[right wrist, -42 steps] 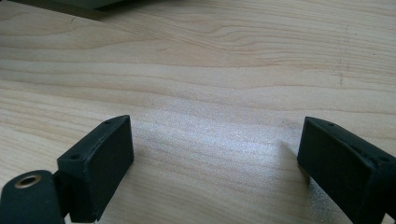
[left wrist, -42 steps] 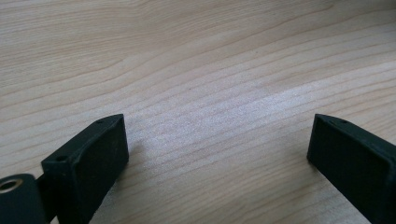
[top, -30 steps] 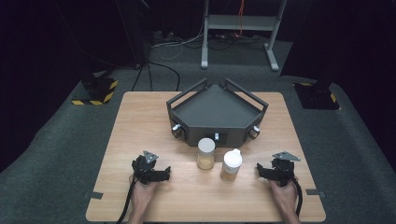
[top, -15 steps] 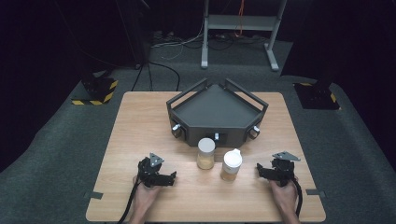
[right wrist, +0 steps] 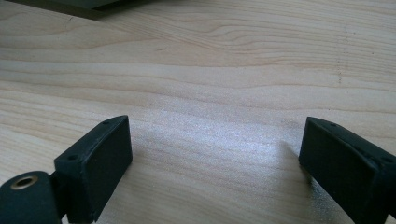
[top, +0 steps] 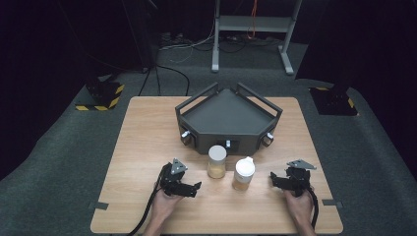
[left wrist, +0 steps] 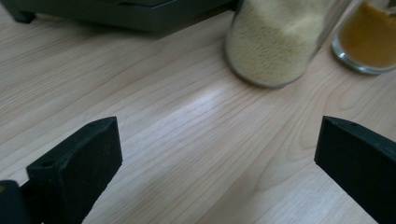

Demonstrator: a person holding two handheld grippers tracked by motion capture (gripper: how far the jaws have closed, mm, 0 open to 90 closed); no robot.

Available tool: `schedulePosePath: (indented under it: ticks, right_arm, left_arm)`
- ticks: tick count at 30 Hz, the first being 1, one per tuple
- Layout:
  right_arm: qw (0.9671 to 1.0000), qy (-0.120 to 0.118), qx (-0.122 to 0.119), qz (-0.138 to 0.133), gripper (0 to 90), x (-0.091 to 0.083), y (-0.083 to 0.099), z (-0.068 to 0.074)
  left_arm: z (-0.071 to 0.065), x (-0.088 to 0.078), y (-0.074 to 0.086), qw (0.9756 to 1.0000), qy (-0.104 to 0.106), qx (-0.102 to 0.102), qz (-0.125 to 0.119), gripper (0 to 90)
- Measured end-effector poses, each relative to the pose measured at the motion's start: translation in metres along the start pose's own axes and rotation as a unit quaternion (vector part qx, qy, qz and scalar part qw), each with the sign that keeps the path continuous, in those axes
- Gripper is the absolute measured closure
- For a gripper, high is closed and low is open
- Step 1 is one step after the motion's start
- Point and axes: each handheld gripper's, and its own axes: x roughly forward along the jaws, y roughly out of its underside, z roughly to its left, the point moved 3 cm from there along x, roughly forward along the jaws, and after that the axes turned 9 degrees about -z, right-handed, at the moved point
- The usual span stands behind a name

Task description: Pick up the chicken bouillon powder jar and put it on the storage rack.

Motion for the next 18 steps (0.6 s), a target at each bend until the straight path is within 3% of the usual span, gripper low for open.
schedulePosePath:
  ticks: [8,18]
  right_arm:
    - [1.0,0.0,0.0,0.0,9.1,0.0,0.0,0.0]
    - [1.0,0.0,0.0,0.0,9.1,0.0,0.0,0.0]
  left_arm:
    - [-0.008,0.011,-0.008,0.9999,0.015,0.008,0.001,1.7]
    - [-0.019,0.025,-0.023,0.9995,0.023,0.015,-0.018,4.1]
